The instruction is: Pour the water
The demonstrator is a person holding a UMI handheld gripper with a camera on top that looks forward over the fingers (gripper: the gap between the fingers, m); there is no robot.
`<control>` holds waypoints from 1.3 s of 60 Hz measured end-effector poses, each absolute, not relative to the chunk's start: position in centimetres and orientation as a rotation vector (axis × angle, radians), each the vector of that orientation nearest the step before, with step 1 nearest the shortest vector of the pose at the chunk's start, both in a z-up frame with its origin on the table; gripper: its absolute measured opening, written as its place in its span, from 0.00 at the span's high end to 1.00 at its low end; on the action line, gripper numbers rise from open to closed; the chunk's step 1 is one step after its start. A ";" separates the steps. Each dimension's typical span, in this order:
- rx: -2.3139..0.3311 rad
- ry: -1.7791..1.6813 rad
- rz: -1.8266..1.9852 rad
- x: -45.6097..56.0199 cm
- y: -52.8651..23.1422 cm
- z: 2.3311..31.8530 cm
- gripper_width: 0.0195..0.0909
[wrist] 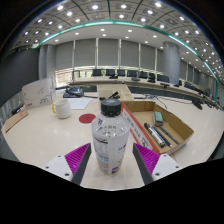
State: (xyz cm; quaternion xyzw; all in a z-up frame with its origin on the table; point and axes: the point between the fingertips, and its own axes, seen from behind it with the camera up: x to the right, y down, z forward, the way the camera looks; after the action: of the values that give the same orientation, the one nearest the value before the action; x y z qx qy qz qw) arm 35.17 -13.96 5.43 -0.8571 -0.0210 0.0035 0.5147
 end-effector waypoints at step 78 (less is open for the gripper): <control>-1.615 -0.998 -1.231 20.8 13.3 20.2 0.68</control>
State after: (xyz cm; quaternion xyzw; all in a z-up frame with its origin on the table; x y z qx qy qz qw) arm 20.84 13.33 20.24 -0.6459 -0.3993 -0.4923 0.4254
